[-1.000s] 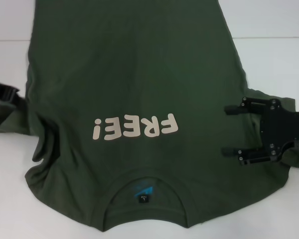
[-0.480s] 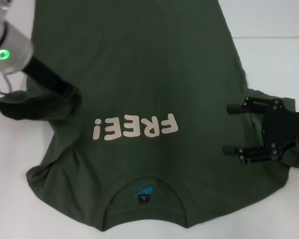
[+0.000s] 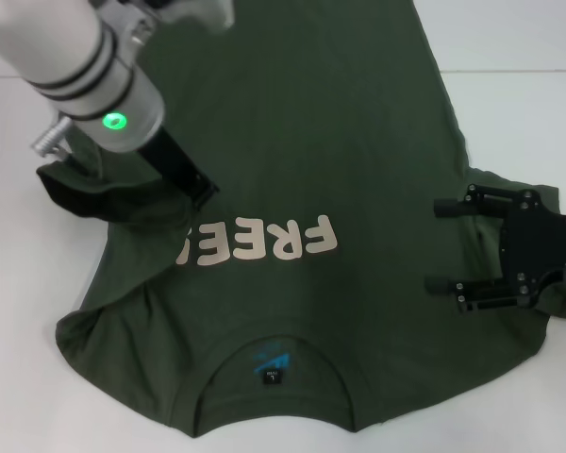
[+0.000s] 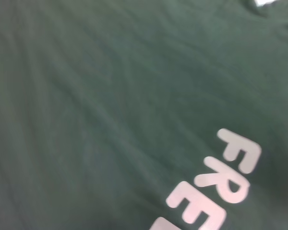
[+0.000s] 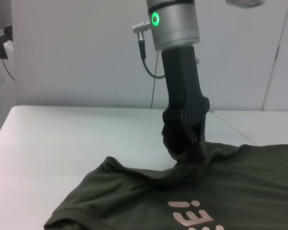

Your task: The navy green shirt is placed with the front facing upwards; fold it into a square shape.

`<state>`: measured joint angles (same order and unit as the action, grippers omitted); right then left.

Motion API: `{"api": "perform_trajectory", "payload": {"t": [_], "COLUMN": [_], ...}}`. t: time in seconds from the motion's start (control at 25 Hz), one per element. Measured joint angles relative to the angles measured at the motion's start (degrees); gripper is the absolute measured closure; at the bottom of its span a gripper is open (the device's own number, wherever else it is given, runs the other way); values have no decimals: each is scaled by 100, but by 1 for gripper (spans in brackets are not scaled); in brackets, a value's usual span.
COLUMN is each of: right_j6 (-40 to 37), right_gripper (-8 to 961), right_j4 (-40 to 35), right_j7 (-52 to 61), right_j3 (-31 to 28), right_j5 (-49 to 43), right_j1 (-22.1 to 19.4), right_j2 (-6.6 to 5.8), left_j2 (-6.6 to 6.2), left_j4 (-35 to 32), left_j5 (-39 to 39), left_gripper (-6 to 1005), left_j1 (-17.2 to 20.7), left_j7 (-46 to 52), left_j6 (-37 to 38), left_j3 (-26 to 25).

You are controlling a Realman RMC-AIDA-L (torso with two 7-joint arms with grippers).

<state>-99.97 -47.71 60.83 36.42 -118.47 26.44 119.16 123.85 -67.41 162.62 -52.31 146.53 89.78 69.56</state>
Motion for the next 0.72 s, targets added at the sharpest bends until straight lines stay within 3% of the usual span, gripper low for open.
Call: {"api": "perform_trajectory", "payload": {"t": [0.16, 0.32, 0.52, 0.72], "right_j6": [2, 14, 33, 39], "right_gripper": [38, 38, 38, 38], "right_j4": [7, 8, 8, 8], "right_j7": [-7, -10, -10, -46], "right_j3": [-3, -4, -4, -4], "right_j5": [0, -1, -1, -1], "right_j1": [-16, -28, -7, 10], "right_j2": [-8, -8, -13, -15], "left_j2": [-42, -236, -225, -127], "left_j4": [410, 750, 703, 624], "left_j5": [113, 120, 120, 115], "left_gripper": [919, 913, 905, 664], "left_j1": [43, 51, 67, 70], "left_j7": [439, 1054, 1215, 1192], "left_j6": [-528, -935, -975, -902], "left_j3": [977, 1628, 1453, 1341]}}
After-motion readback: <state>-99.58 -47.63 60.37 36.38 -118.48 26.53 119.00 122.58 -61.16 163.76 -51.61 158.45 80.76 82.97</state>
